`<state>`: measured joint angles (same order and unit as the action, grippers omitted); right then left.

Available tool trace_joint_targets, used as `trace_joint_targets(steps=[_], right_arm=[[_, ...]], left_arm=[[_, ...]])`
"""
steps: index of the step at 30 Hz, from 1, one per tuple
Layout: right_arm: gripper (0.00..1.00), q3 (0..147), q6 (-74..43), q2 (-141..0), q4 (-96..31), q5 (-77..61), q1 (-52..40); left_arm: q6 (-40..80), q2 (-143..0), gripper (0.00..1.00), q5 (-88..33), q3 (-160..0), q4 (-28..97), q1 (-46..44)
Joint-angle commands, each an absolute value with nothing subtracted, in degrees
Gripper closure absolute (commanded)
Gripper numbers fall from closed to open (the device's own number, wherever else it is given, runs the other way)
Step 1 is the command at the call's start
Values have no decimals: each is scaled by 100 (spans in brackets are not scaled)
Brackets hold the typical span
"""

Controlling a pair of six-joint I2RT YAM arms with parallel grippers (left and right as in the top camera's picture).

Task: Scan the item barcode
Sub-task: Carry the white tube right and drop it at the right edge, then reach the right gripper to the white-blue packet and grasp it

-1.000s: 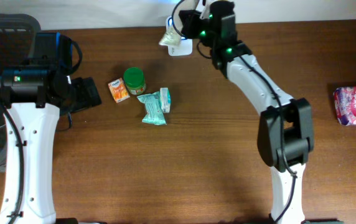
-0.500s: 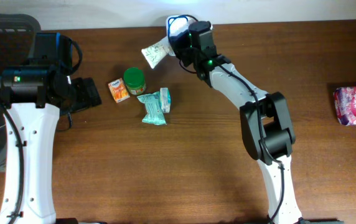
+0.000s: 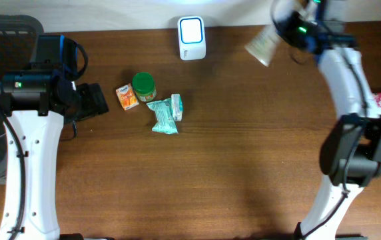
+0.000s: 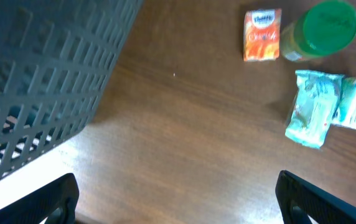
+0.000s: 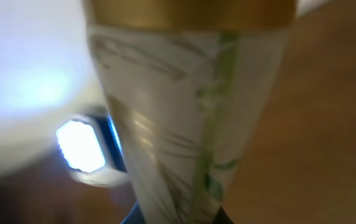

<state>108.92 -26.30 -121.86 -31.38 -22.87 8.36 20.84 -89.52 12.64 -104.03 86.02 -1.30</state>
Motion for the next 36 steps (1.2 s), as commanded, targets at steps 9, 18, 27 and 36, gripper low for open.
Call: trace_joint_targets(steps=[9, 18, 27, 36], right_arm=[[90, 10562, 1310, -12121, -5833, -78, 2814], [78, 10702, 788, -12357, -5706, -1389, 3371], [96, 10488, 504, -13351, -5024, -161, 2563], [90, 10545, -51, -12453, -5516, -222, 2777]], left_arm=[[2143, -8912, 1, 1271, -10420, 8597, -95], [2141, -8912, 1, 1271, -10420, 8597, -95], [2143, -8912, 1, 1271, -10420, 8597, -95], [2143, -8912, 1, 1271, -10420, 8597, -95]])
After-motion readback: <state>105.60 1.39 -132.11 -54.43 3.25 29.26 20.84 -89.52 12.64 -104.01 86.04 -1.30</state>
